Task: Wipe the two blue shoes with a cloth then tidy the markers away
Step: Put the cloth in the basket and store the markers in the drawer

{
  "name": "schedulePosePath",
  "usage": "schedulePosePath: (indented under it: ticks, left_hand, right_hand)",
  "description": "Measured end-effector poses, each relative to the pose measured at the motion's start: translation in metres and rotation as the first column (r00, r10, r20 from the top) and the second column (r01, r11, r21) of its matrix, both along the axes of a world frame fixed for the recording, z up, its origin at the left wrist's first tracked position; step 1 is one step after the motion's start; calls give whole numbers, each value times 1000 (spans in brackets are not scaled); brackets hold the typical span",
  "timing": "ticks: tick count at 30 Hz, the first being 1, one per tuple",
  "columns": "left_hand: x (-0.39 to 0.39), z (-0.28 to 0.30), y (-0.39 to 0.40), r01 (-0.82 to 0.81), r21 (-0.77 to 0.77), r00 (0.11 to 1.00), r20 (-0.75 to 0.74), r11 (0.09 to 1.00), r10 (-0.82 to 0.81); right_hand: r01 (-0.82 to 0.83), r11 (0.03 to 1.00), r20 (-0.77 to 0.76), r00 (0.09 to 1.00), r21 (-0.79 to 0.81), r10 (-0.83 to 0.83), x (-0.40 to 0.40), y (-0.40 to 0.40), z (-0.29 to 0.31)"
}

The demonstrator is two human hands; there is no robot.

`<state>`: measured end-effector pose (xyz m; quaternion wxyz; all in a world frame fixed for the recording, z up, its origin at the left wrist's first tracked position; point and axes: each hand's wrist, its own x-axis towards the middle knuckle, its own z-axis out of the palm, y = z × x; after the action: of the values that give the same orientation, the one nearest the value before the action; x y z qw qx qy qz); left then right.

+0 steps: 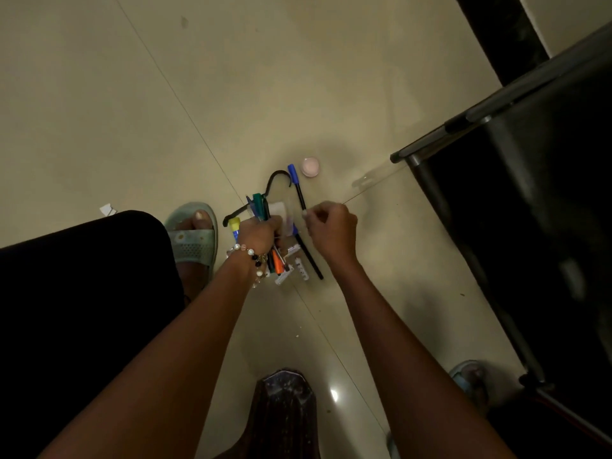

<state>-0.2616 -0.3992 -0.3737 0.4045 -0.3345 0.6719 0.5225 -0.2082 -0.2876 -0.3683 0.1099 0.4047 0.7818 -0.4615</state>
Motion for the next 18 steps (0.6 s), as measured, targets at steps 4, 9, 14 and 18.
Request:
schedulePosePath:
  ticks: [4, 9, 14, 18]
  left_hand:
    - [-8, -3, -19, -43, 43, 996, 84, 998, 39]
    - [-3, -9, -27, -36, 25, 999, 33, 999, 35]
    - [6, -6, -17, 0, 11, 999, -40, 1000, 1]
    - [12, 2, -7, -12, 116, 1000, -2, 993, 12]
  right_hand:
    - [-364, 874, 244, 924, 322, 295, -24, -4, -45]
    - [-486, 804, 328, 864, 343, 382, -29, -2, -65]
    - [-143, 989, 133, 981, -23, 145, -24, 11, -30]
    - [-98, 939, 79, 988, -329, 131, 11, 2, 20]
